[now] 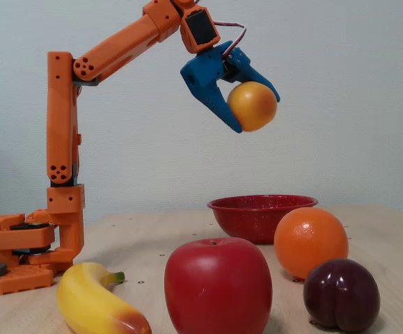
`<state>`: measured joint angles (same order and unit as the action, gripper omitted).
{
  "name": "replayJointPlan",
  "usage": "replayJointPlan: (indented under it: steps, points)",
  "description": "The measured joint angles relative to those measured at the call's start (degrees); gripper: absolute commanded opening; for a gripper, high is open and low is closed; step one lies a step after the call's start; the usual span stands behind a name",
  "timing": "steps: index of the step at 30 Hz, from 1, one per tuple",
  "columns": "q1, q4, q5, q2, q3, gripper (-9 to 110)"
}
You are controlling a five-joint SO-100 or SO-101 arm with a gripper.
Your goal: Put peach in the red bowl.
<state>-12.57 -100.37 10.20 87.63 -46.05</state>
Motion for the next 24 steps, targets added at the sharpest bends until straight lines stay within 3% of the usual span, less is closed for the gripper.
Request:
replayJointPlan:
  steps: [12,24]
  points:
    - [-13.62,-2.02,-13.18,-3.87,0.09,0]
    - [-16.70,6.42,-12.39,-22.68,0.00,0]
